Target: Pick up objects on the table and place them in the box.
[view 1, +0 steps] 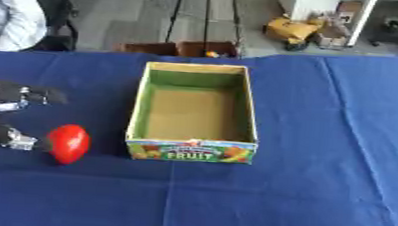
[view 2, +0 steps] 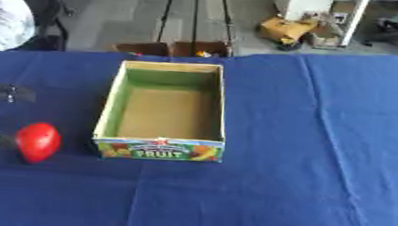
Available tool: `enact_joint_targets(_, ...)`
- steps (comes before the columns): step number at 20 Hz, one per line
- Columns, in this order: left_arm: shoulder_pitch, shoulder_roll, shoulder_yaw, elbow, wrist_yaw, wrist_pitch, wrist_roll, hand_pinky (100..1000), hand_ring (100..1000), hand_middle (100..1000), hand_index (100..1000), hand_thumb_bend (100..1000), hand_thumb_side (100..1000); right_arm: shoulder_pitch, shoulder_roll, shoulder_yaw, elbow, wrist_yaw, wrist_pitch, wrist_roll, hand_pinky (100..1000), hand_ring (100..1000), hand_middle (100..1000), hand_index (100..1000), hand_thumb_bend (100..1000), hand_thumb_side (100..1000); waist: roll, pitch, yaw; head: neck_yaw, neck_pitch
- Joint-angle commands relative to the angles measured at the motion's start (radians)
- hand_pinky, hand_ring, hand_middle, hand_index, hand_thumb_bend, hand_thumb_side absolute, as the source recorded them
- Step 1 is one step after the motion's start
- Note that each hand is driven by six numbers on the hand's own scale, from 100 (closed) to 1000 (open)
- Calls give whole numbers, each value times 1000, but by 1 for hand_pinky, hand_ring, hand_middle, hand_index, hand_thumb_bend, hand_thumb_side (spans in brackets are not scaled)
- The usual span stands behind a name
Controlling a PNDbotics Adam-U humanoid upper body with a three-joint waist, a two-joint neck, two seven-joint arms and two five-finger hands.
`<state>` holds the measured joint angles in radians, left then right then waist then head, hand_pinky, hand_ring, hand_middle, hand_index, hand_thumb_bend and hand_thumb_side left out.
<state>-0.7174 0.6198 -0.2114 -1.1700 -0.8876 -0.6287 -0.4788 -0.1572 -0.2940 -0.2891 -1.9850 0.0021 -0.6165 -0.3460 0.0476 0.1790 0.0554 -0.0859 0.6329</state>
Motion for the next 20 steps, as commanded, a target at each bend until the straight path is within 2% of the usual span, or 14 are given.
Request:
enact_joint_targets(1, -5, -31, 30, 11, -36, -107, -92, 714, 829, 957, 1000, 602, 1000, -7, -11, -5, -15, -5, 10, -2, 737, 815, 516, 780, 100, 735, 0, -16, 2, -9, 10)
enact_joint_targets(4, 0, -51, 30, 28, -35, -112, -110, 713, 830, 967, 1000, 574, 1000, -9, -10, -6, -15, -5, 15, -5, 738, 816, 512, 779, 100, 731, 3, -16, 1, -10, 6)
enact_joint_targets(8, 3, -66, 25, 37, -56, -118, -125, 704, 830, 986, 1000, 495, 1000, -12, -8, -6, -15, -5, 19, -6, 739, 817, 506, 779, 100, 729, 7, -12, -1, -6, -7)
enact_joint_targets(10, 3, -71, 23, 48, -58, -118, -134, 679, 804, 977, 1000, 425, 1000, -14, -7, -5, -15, -5, 21, -6, 740, 819, 503, 779, 100, 726, 9, -9, -3, -3, -9)
enact_joint_targets(16, -5, -77, 25, 63, -49, -106, -137, 652, 782, 964, 1000, 437, 1000, -17, -5, -4, -15, -4, 23, -5, 742, 820, 499, 779, 100, 724, 11, -1, -11, 1, -9)
enact_joint_targets(20, -5, -77, 18, 74, -51, -118, -153, 638, 777, 963, 1000, 468, 1000, -17, -3, -4, -15, -4, 20, -6, 744, 821, 497, 778, 100, 722, 11, 4, -16, 7, -14)
